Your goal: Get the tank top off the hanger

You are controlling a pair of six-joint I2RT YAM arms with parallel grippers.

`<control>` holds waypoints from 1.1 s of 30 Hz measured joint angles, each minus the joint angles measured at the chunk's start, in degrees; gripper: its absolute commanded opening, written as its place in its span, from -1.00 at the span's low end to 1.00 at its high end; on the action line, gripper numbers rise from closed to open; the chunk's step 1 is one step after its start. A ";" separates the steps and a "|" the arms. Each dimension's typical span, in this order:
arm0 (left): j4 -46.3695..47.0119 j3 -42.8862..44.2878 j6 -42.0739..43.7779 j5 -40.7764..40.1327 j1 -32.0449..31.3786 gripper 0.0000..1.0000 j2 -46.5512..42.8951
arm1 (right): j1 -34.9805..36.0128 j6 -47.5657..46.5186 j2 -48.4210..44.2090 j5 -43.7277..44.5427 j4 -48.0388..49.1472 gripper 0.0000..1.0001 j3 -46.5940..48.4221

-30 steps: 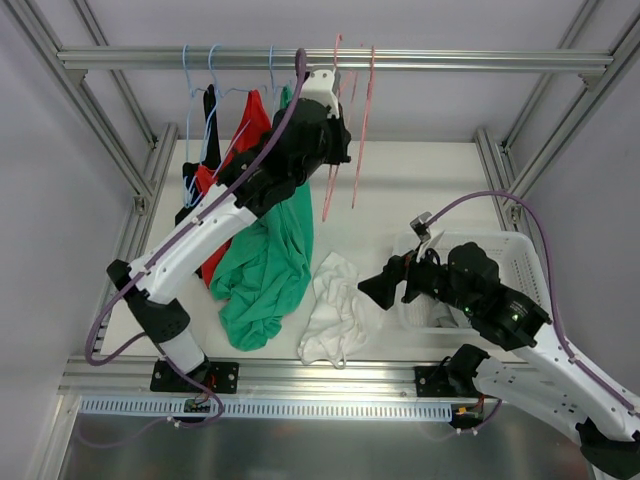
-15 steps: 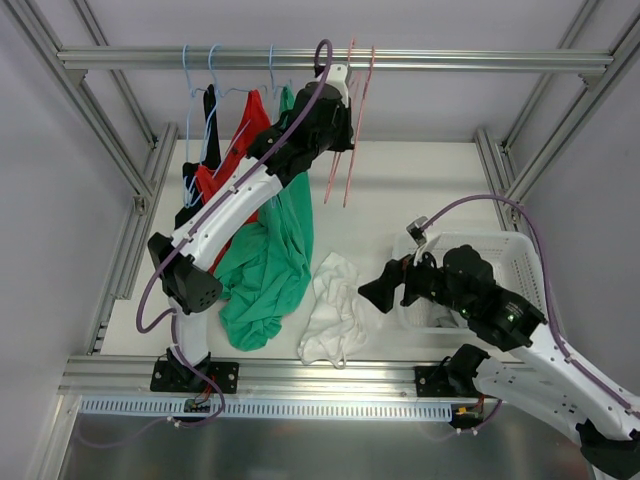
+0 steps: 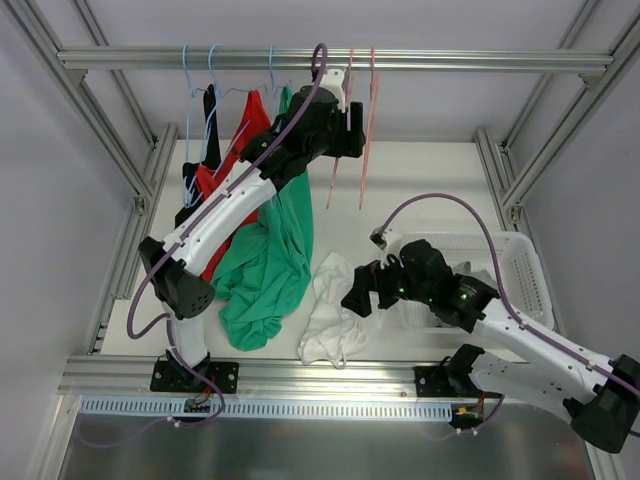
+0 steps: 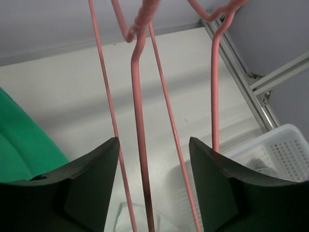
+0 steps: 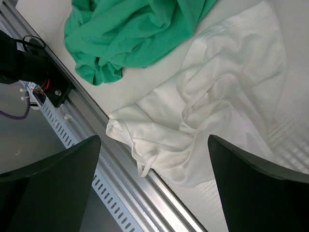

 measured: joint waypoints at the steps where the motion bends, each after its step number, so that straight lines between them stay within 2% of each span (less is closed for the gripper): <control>1: 0.04 -1.01 0.07 0.13 0.00 0.50 -0.98 | 0.33 -0.11 1.07 -0.11 0.33 0.99 -0.04; 2: 0.20 -2.29 -0.02 0.46 0.00 0.60 -2.32 | 0.76 -0.28 2.05 -0.04 0.76 0.99 -0.04; 3: 0.17 -3.78 0.00 1.03 0.02 0.97 -3.78 | 1.22 -0.50 3.34 0.00 1.18 0.99 -0.04; 7: -0.11 -11.39 -0.22 1.57 0.00 0.97 -11.85 | 3.50 -1.49 9.05 2.49 1.49 0.99 0.33; 13: 0.24 -25.00 -0.28 0.39 0.00 0.97 -29.00 | 9.27 -3.52 22.38 9.35 0.98 0.99 4.68; 20: 0.17 -33.51 0.31 0.33 -0.09 0.97 -44.61 | 15.32 -4.15 37.46 18.53 0.59 0.99 8.39; 21: 0.11 -34.32 0.61 0.33 -0.09 0.97 -46.42 | 16.11 -4.02 39.08 19.76 0.26 0.93 8.66; 22: -0.20 -34.80 0.90 0.31 -0.09 0.97 -47.87 | 16.63 -4.07 40.24 20.81 0.20 0.85 8.85; 23: -0.33 -35.39 1.33 0.22 -0.09 0.97 -49.66 | 17.46 -3.91 41.18 22.45 -0.20 0.46 9.60; 25: -0.90 -36.30 1.86 -0.46 -0.09 0.97 -52.81 | 18.36 -3.69 41.92 23.56 0.17 0.01 10.25; 26: -1.14 -36.76 2.12 -0.79 -0.09 0.97 -54.34 | 18.67 -3.43 42.29 24.06 0.37 -0.32 10.49; 28: -1.53 -37.97 2.69 -1.75 -0.09 0.97 -57.22 | 19.19 -2.95 42.62 24.90 0.76 -0.56 10.80; 29: -1.64 -38.91 2.89 -2.16 -0.09 0.97 -58.77 | 19.30 -2.75 42.62 25.14 0.83 -0.97 10.80; 33: -3.26 -42.36 3.48 -3.54 -0.09 0.97 -63.01 | 19.39 -2.08 41.18 26.05 0.00 -0.99 10.78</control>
